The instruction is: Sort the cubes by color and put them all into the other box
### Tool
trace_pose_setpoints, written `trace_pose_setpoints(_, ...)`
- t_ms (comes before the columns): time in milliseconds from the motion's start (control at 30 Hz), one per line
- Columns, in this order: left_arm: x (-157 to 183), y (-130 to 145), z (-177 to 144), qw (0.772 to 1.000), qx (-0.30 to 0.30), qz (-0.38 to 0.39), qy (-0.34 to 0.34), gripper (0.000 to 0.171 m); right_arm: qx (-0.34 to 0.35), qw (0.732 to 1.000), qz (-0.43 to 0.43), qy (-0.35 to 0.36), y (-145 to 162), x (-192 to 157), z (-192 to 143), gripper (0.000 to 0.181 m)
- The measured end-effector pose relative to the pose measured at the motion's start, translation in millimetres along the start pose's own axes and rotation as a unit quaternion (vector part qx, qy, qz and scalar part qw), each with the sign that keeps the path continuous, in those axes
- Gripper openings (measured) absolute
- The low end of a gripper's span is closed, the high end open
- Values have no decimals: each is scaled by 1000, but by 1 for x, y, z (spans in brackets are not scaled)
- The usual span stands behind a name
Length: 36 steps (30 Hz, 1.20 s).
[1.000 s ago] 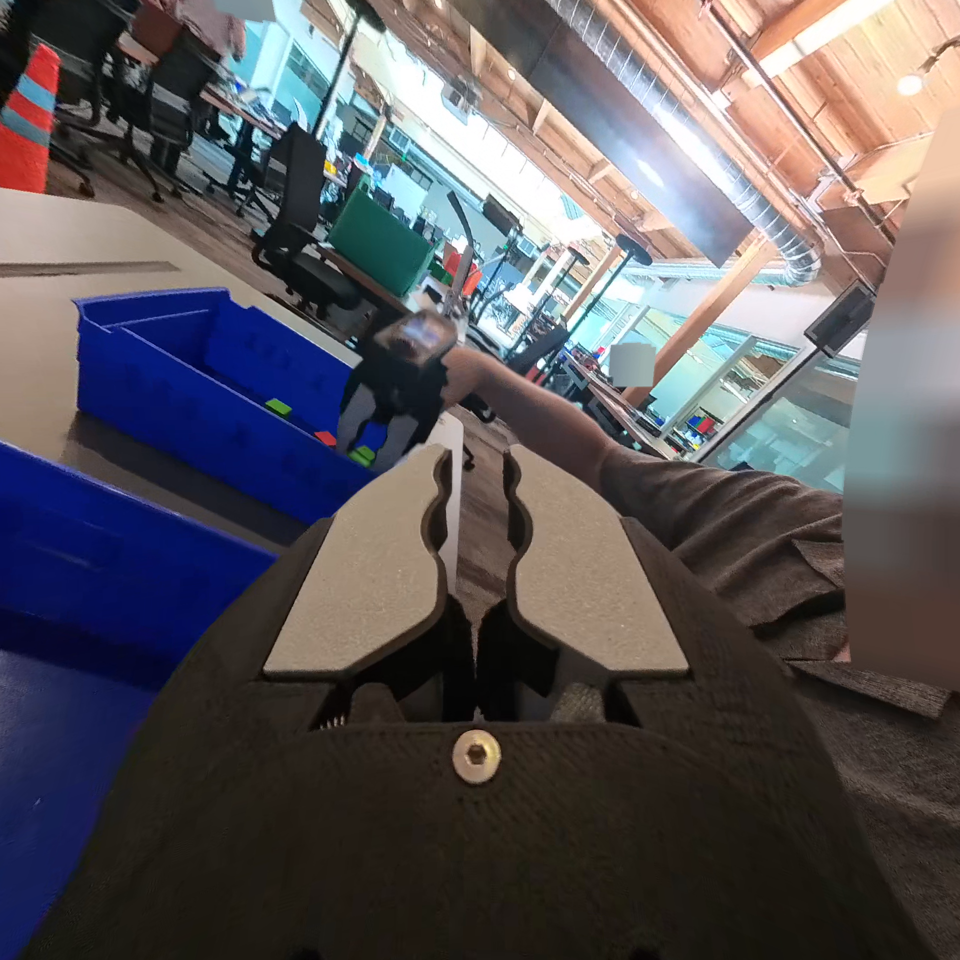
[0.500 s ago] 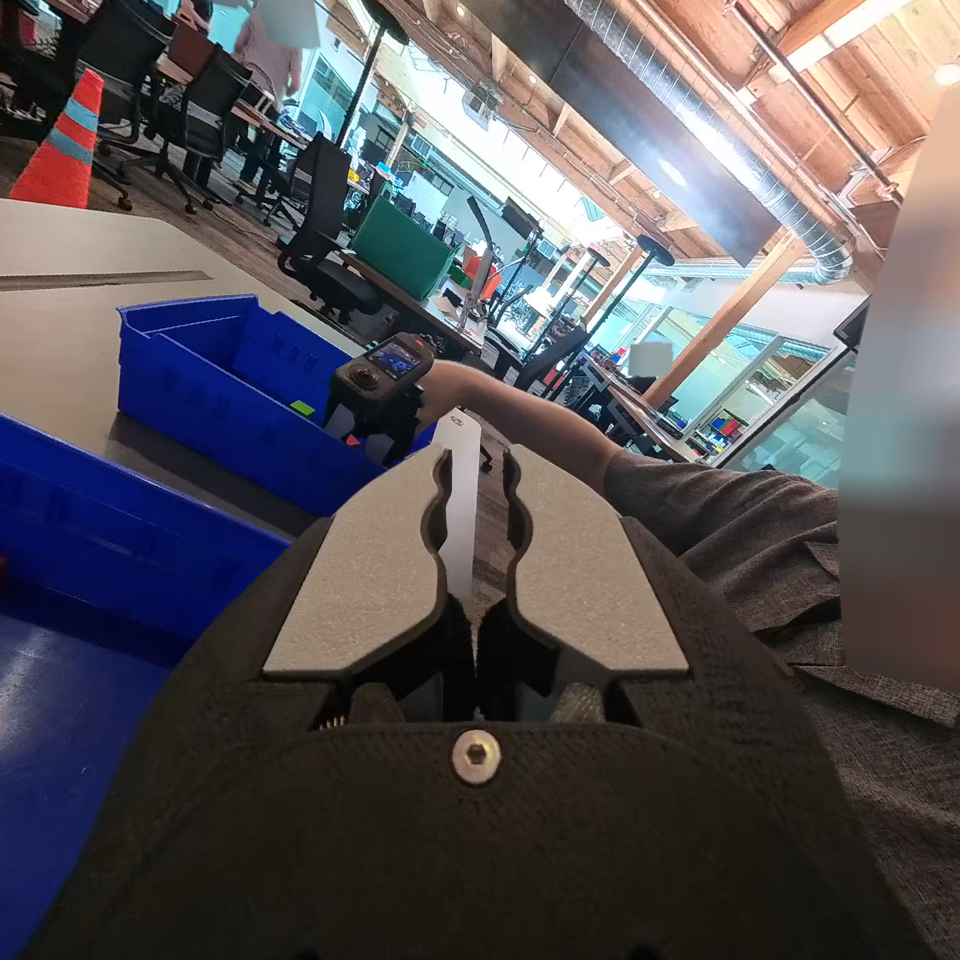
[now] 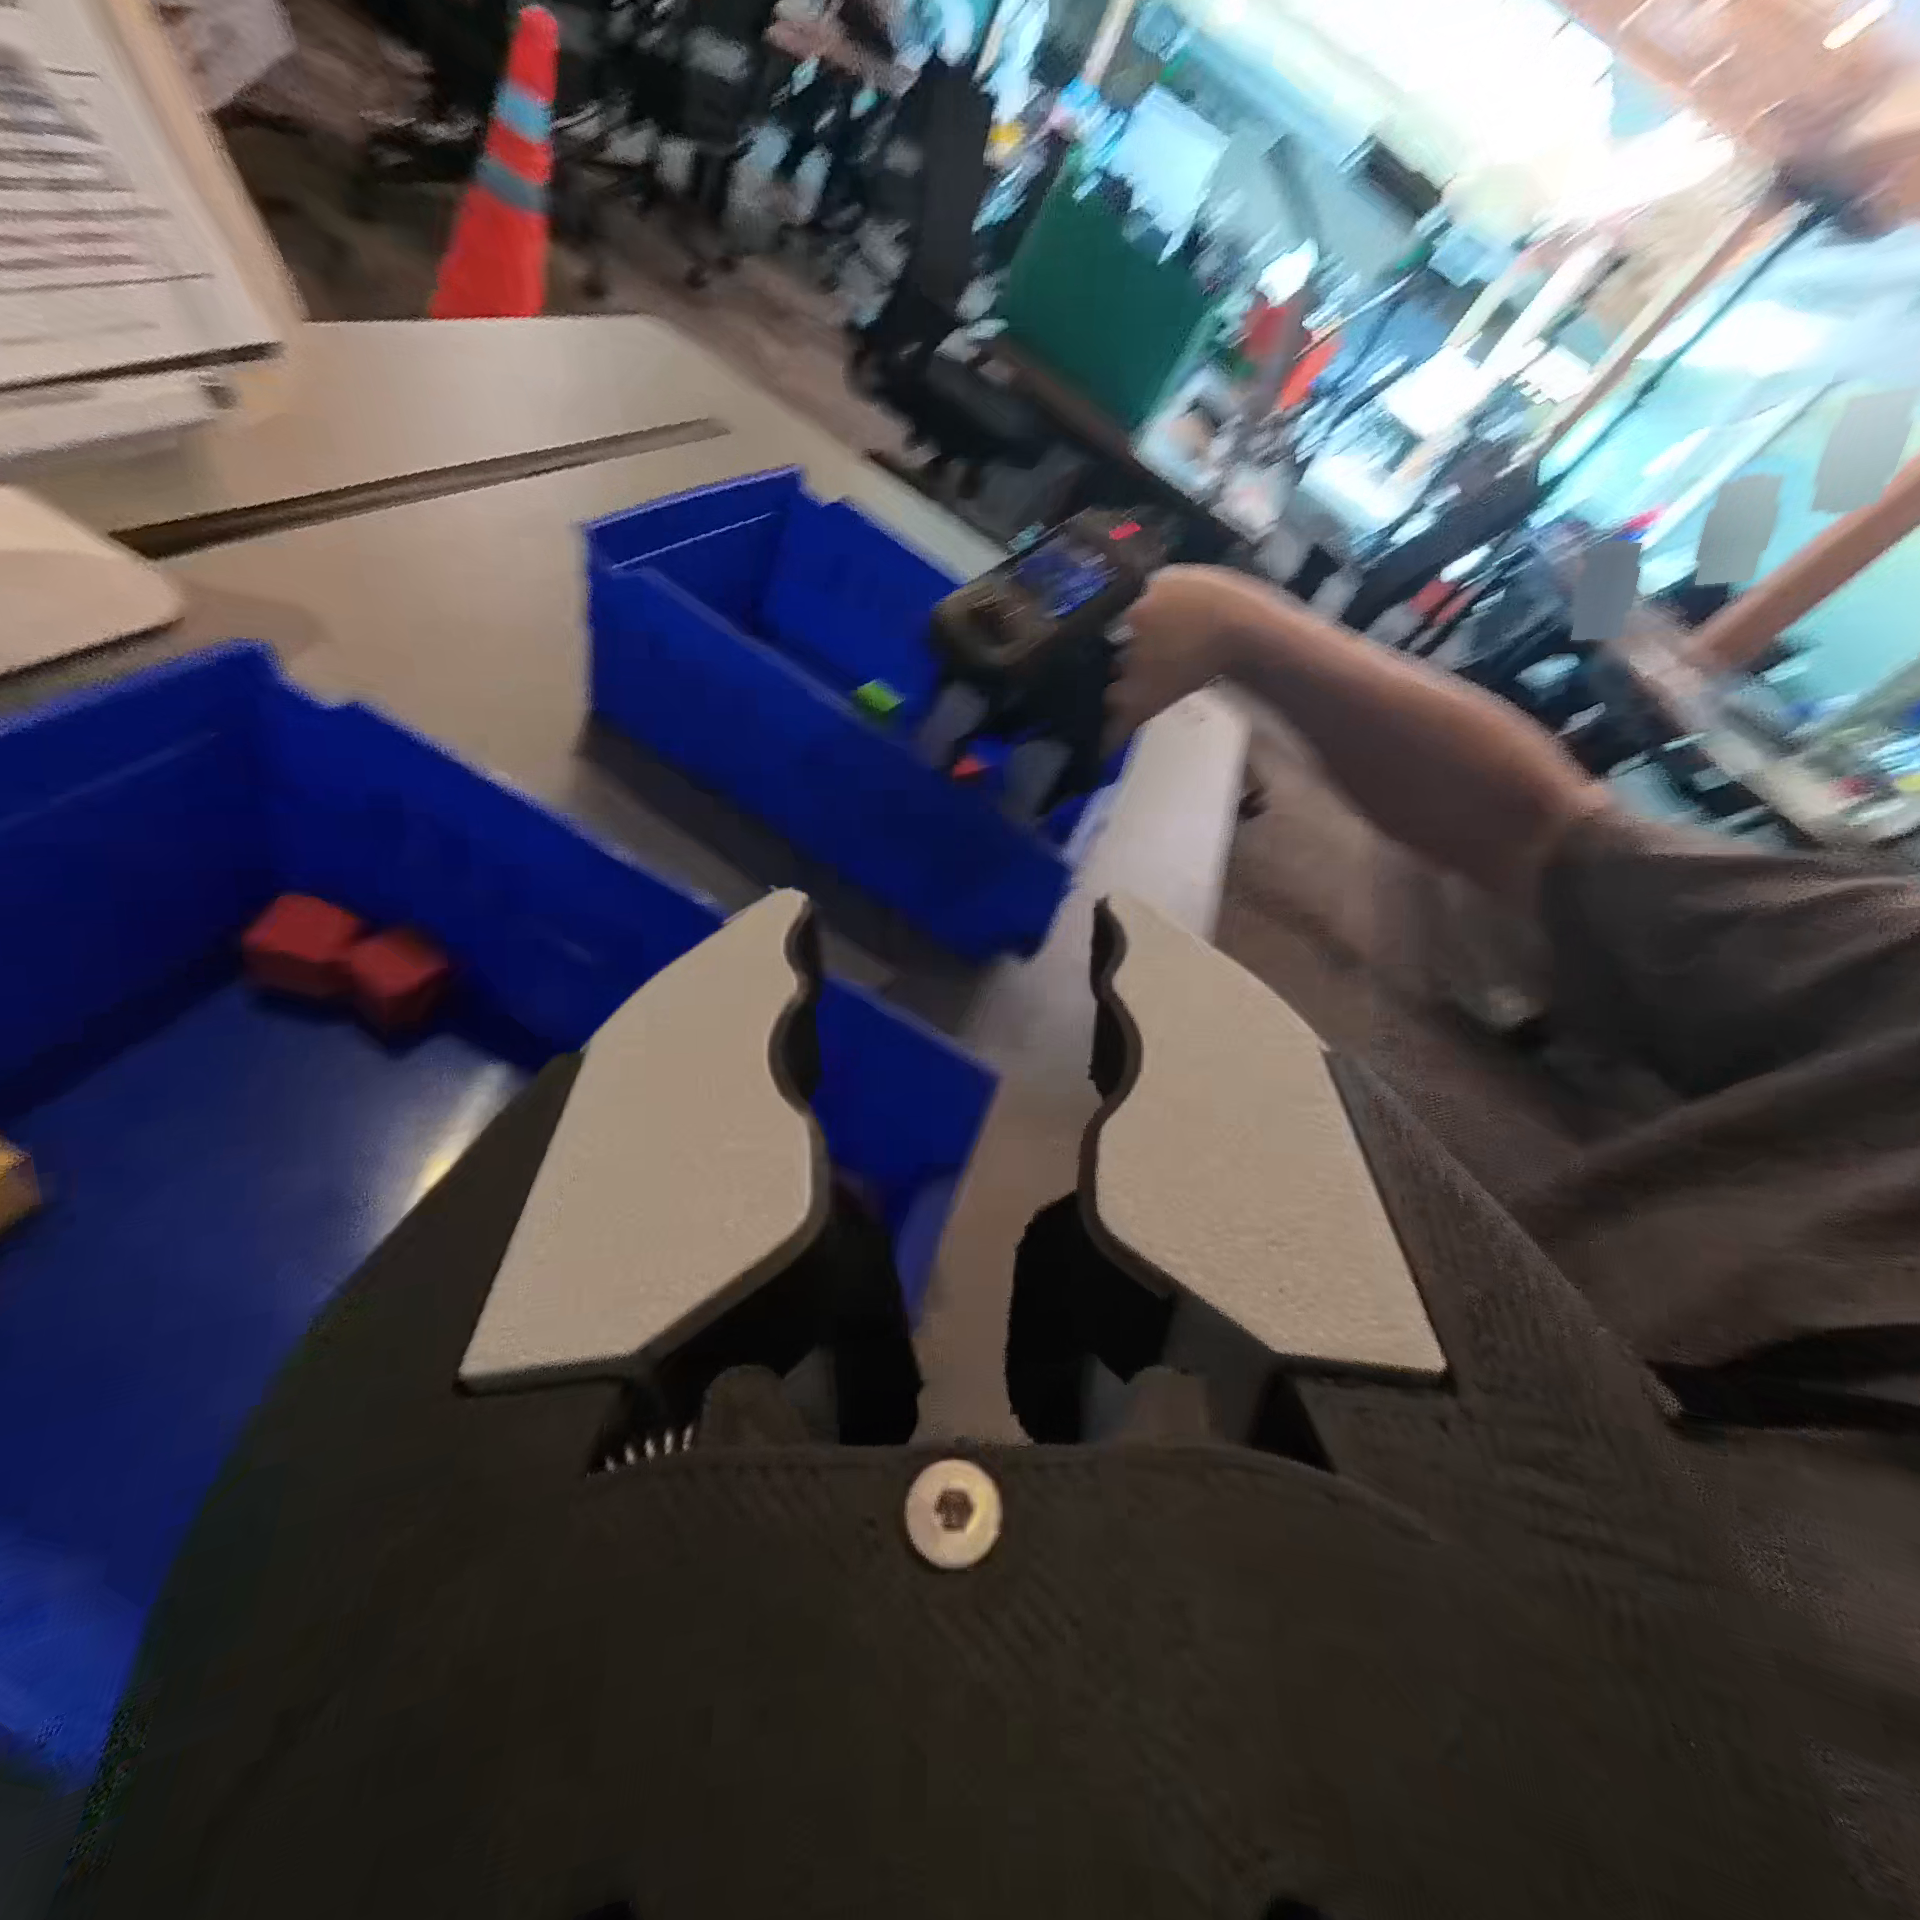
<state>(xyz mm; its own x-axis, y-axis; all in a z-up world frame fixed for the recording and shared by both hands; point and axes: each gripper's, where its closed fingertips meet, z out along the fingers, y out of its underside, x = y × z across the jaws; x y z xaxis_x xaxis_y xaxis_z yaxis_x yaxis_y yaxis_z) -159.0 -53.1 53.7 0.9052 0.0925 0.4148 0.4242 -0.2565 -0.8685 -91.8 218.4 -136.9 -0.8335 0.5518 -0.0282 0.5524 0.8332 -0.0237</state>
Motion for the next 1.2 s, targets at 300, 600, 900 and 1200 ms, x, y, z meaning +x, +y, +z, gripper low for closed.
trace_pose_setpoints(300,-112,23,17,868,-348,299,-190,57,99,988,-5,118,4,-15,-70,35)
trace_pose_setpoints(600,-218,84,12,775,-553,115,-283,51,119,981,-17,152,16,-28,-64,31)
trace_pose_setpoints(900,-248,97,8,740,-593,75,-309,52,131,980,-13,146,24,-27,-54,30)
trace_pose_setpoints(1200,-260,101,14,750,-558,-16,-356,53,134,980,-18,146,24,-30,-52,28)
